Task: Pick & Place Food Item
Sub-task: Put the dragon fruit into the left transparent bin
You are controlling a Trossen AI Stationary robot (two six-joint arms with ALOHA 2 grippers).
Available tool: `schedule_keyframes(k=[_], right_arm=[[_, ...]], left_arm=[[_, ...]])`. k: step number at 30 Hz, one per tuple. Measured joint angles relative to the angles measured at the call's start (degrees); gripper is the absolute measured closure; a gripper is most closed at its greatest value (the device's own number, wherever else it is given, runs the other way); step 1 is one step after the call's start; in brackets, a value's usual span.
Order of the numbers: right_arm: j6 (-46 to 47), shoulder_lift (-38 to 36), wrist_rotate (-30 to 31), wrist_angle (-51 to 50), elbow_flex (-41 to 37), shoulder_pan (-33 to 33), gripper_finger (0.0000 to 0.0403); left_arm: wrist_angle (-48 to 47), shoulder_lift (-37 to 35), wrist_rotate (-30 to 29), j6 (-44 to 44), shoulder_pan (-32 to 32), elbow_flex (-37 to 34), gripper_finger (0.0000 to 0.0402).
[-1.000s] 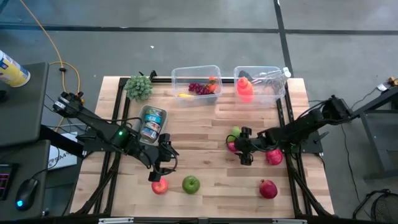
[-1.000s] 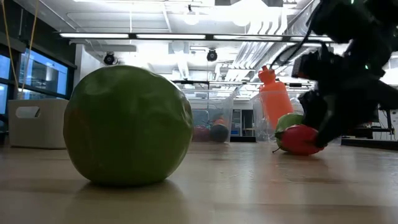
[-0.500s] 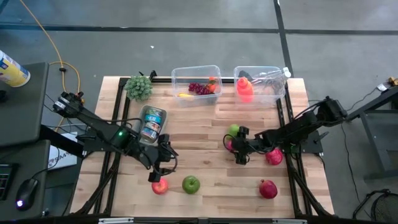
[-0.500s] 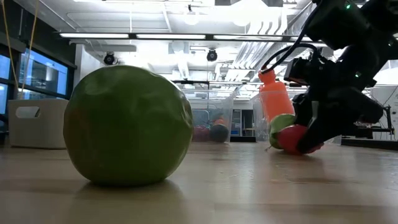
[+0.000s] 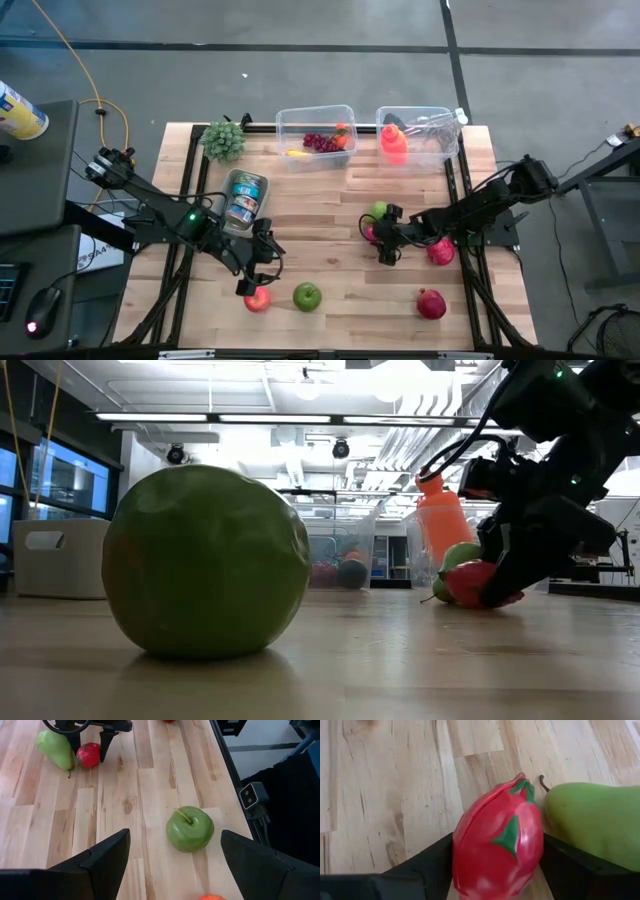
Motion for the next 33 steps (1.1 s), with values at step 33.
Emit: schedule_keyframes(k=[33], right_arm=[[0.1,-0.1,-2.5,0.1,0.1,0.3,0.0253]], left_arm=[[0.2,0.0,0.1,2.1,0.0,0.0,0.0098]])
